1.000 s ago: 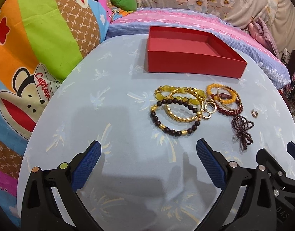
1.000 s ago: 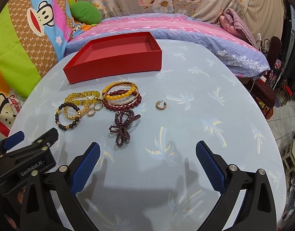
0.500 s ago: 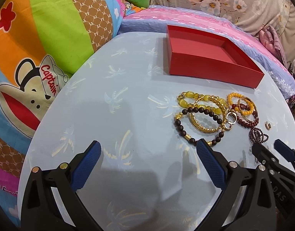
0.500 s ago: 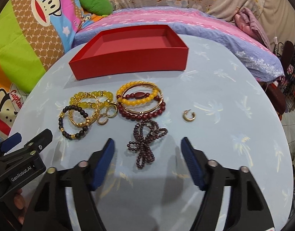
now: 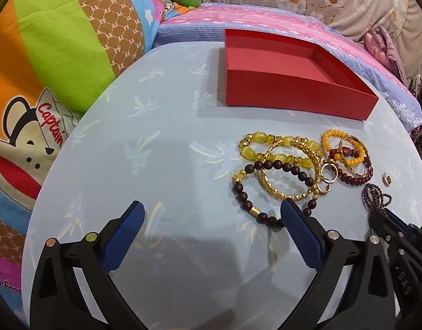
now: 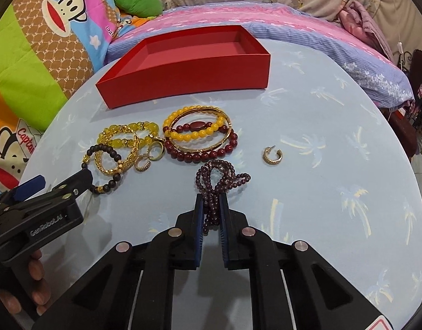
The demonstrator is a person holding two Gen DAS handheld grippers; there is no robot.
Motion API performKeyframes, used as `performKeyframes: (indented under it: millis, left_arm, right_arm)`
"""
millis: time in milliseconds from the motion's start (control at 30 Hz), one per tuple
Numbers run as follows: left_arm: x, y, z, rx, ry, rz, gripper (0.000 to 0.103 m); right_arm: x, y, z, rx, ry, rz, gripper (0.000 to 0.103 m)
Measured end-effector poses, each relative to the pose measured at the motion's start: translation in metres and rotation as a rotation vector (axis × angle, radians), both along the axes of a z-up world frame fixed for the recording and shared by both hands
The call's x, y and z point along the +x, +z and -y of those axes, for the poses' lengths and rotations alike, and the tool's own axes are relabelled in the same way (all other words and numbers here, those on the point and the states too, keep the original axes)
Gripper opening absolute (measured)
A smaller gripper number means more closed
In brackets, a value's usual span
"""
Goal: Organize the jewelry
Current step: 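Grasp the dark red beaded bow with the right tool while the left tool grasps the black bead bracelet, then carry both held pieces into the red box and open both tools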
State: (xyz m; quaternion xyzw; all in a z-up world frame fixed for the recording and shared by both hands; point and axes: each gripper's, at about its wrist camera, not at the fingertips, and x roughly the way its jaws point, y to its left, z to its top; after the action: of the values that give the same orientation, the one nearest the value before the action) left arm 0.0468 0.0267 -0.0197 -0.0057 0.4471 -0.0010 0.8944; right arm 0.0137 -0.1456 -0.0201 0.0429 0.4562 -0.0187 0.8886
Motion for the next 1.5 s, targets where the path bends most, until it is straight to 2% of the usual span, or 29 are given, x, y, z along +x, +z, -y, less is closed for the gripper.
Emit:
performKeyframes:
  millis: [167, 267, 333, 367, 433, 500, 767, 1033, 1233, 1500]
  left_arm:
    - [0.009, -0.008, 0.003, -0.001, -0.018, -0.019, 0.08]
    - [0.009, -0.007, 0.005, 0.007, -0.036, -0.002, 0.07]
    - [0.009, -0.005, 0.007, 0.001, -0.059, 0.005, 0.051]
    - [0.009, -0.004, 0.008, -0.003, -0.068, 0.007, 0.046]
    - [0.009, -0.002, 0.008, -0.027, -0.091, 0.004, 0.023]
    - [0.011, 0.0, 0.007, -0.063, -0.115, -0.01, 0.009]
    - [0.004, 0.018, 0.001, -0.117, -0.141, -0.01, 0.008]
    - [0.014, 0.066, 0.004, -0.158, -0.195, 0.038, 0.008]
    - [0.052, 0.106, 0.012, -0.162, -0.226, 0.114, 0.008]
    - [0.127, 0.131, 0.026, -0.163, -0.239, 0.176, 0.008]
  right_arm:
    - [0.001, 0.0, 0.005, 0.015, -0.006, -0.004, 0.01]
    - [0.002, 0.001, 0.005, 0.018, -0.002, -0.003, 0.01]
    - [0.002, 0.001, 0.005, 0.023, 0.001, -0.005, 0.01]
    - [0.002, 0.001, 0.005, 0.026, 0.003, -0.006, 0.01]
    - [0.002, 0.002, 0.005, 0.028, 0.005, -0.005, 0.01]
    - [0.001, 0.004, 0.005, 0.028, 0.008, 0.0, 0.01]
    - [-0.004, 0.026, 0.011, 0.043, 0.008, 0.029, 0.009]
    - [0.019, 0.065, 0.018, 0.079, 0.047, 0.091, 0.006]
    - [0.058, 0.097, 0.024, 0.081, 0.082, 0.159, 0.003]
    - [0.134, 0.117, 0.034, 0.099, 0.089, 0.201, 0.003]
